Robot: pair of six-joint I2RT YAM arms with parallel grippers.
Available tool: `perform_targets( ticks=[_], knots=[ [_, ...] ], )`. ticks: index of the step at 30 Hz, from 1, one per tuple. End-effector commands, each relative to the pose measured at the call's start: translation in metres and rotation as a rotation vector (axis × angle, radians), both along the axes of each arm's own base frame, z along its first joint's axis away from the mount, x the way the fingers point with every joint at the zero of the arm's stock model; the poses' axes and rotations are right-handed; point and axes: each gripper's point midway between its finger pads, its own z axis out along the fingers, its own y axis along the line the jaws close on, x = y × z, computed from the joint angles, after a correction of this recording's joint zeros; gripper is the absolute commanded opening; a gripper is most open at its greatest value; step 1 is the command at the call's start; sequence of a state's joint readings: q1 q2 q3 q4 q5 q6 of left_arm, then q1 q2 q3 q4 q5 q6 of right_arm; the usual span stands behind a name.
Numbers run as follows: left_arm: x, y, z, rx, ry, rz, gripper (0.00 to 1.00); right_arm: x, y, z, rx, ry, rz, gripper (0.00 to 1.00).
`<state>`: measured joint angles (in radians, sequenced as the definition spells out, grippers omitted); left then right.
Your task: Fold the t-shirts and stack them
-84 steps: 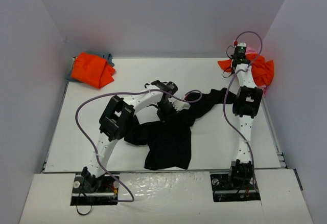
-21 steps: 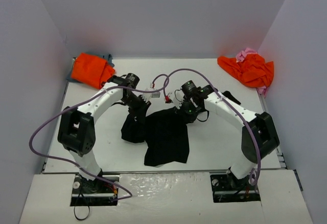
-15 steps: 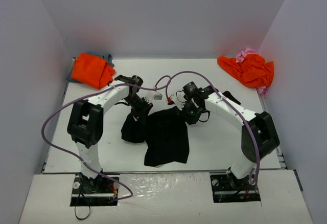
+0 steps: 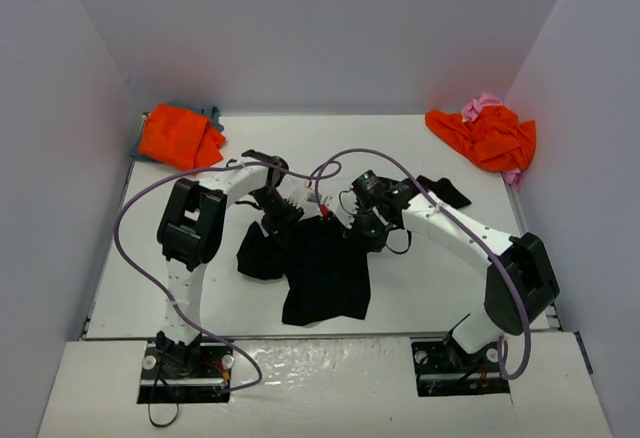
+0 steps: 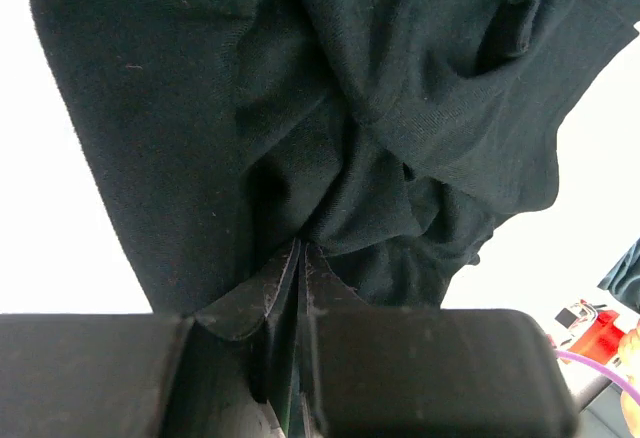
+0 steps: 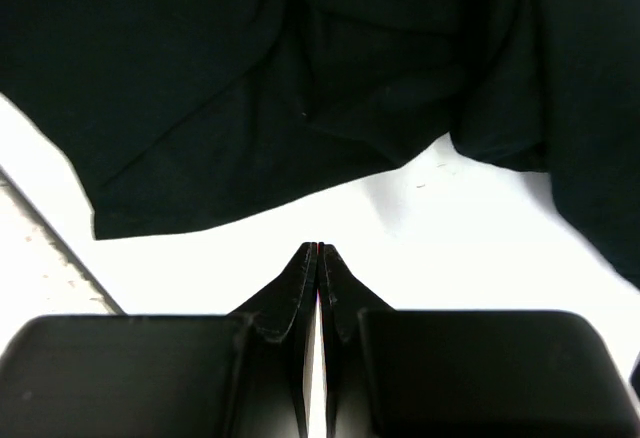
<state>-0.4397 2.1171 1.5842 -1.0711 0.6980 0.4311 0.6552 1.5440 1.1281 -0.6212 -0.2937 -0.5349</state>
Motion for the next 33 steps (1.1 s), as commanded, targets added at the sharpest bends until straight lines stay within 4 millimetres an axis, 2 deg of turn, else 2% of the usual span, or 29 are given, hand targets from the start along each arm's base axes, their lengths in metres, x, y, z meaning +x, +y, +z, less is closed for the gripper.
perform_targets(
  ticks=[1, 5, 7, 10, 14, 16, 19, 23, 26, 30, 33],
  knots=[
    [0.011, -0.003, 0.012, 0.03, -0.035, 0.016, 0.0, -0.018, 0.006, 0.006, 0.076, 0.035, 0.057, 0.0],
    [0.02, 0.001, 0.001, 0.095, -0.036, 0.036, 0.0, -0.036, 0.014, -0.006, 0.065, 0.075, 0.115, 0.0],
    [0.025, 0.0, 0.002, 0.097, -0.041, 0.039, 0.0, -0.047, 0.022, -0.009, 0.07, 0.106, 0.163, 0.0],
    [0.03, -0.001, 0.005, 0.101, -0.067, 0.045, 0.0, -0.053, 0.022, -0.019, -0.005, 0.114, 0.21, 0.0],
    [0.037, 0.002, 0.005, 0.115, -0.104, 0.06, 0.0, -0.054, 0.023, -0.033, -0.059, 0.102, 0.252, 0.0],
    [0.039, 0.002, 0.002, 0.12, -0.11, 0.069, 0.0, -0.045, 0.027, -0.041, -0.062, 0.073, 0.245, 0.0],
    [0.042, 0.0, -0.001, 0.118, -0.101, 0.078, 0.0, -0.042, 0.031, -0.059, -0.086, 0.093, 0.257, 0.0],
    [0.044, 0.0, -0.002, 0.125, -0.093, 0.088, 0.0, -0.05, 0.021, -0.1, -0.184, 0.194, 0.283, 0.0],
    [0.05, 0.001, 0.001, 0.125, -0.11, 0.102, 0.0, -0.061, 0.014, -0.109, -0.217, 0.229, 0.33, 0.0],
    [0.073, 0.01, 0.007, 0.152, -0.179, 0.128, 0.0, -0.074, 0.001, -0.111, -0.269, 0.248, 0.394, 0.0],
    [0.109, 0.023, 0.013, 0.149, -0.226, 0.202, 0.0, -0.081, -0.006, -0.108, -0.286, 0.273, 0.419, 0.0]
  ],
)
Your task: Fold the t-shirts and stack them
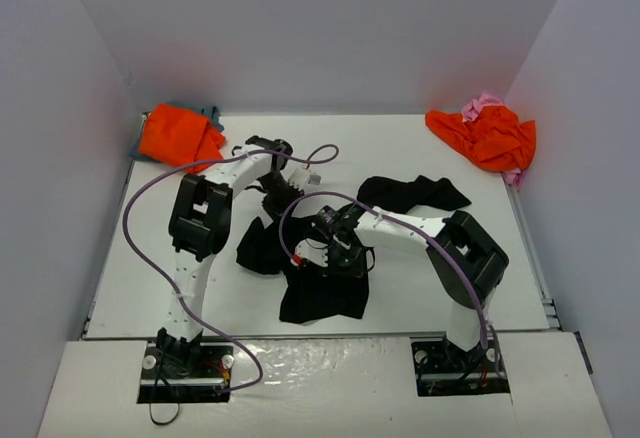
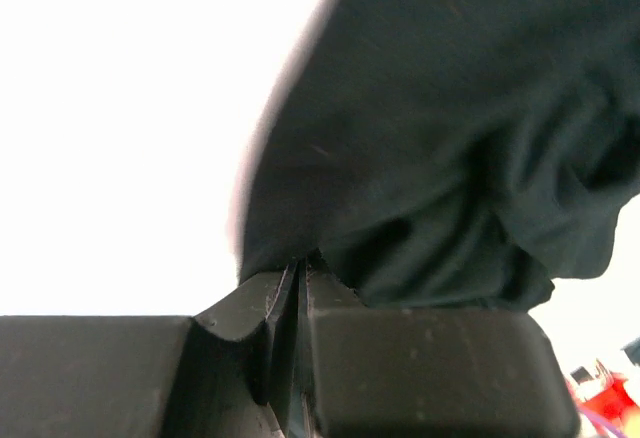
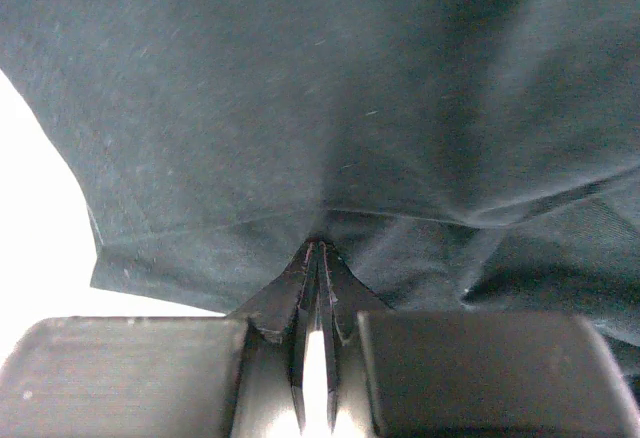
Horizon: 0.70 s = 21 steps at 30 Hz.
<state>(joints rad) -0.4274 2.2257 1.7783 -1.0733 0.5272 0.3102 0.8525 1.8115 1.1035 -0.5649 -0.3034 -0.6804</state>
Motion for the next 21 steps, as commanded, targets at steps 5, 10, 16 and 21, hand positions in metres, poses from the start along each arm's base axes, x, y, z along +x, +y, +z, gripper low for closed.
perform_targets(
  ticks=[5, 10, 16, 21],
  knots=[
    [0.122, 0.059, 0.036, 0.02, -0.198, 0.23, 0.0, -0.053, -0.065, -0.029, -0.237, 0.146, 0.116, 0.0],
    [0.183, 0.117, 0.034, 0.042, -0.274, 0.404, 0.0, -0.061, -0.082, -0.024, -0.278, 0.129, 0.142, 0.0],
    [0.204, 0.145, 0.045, -0.006, -0.34, 0.475, 0.0, -0.054, -0.082, -0.019, -0.286, 0.094, 0.138, 0.0],
    [0.193, 0.117, 0.083, -0.078, -0.445, 0.433, 0.0, -0.025, -0.063, -0.025, -0.256, -0.034, 0.11, 0.0]
  ],
)
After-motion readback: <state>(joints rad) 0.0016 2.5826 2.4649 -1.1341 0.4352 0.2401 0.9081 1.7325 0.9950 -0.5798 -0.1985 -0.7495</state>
